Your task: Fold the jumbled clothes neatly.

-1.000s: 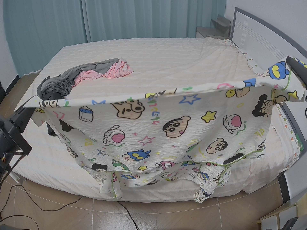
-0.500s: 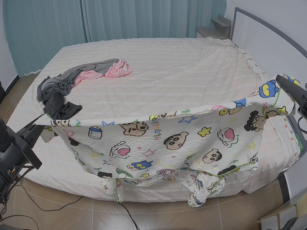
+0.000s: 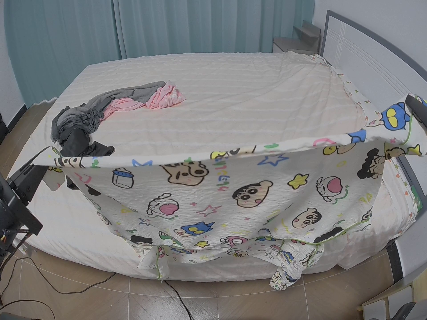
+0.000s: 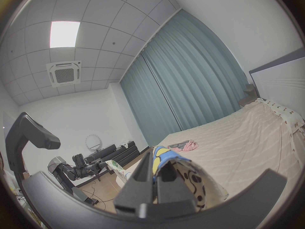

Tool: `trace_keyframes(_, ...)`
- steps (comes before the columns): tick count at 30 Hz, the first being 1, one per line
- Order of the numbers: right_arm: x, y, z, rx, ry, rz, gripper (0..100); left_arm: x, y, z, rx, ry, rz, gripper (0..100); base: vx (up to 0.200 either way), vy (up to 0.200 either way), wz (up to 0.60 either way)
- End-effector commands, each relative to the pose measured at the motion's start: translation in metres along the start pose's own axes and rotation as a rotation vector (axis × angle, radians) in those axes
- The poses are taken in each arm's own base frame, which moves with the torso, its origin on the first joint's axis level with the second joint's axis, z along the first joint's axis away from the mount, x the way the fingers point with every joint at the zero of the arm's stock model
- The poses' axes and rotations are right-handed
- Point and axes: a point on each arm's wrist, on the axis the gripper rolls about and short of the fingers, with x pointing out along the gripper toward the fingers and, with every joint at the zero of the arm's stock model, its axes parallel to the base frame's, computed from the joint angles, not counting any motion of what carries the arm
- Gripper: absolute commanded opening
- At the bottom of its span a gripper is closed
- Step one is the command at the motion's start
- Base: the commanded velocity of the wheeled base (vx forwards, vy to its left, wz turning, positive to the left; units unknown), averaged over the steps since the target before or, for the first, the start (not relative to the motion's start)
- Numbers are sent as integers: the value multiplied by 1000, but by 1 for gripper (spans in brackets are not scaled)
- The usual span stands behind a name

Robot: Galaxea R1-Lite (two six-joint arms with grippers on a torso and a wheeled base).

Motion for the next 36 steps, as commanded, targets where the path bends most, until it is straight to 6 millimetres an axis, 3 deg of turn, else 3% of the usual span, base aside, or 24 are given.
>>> trace_keyframes(1, -5, 3, 1, -1, -9, 6, 0, -5, 1, 3, -4, -20, 0, 0, 0, 0, 0)
trace_keyframes(11, 5, -16, -21, 31, 80, -65, 0, 4, -1, -12, 10, 100, 0, 0, 0, 0, 0)
trace_keyframes(27, 18, -32, -23, 20, 99, -127, 0, 43, -1, -20, 27, 192, 31, 0, 0, 0, 0)
trace_keyframes(36, 27, -44, -23, 26, 116, -151, 0, 54, -2, -29, 33, 240, 35, 0, 200, 0, 0)
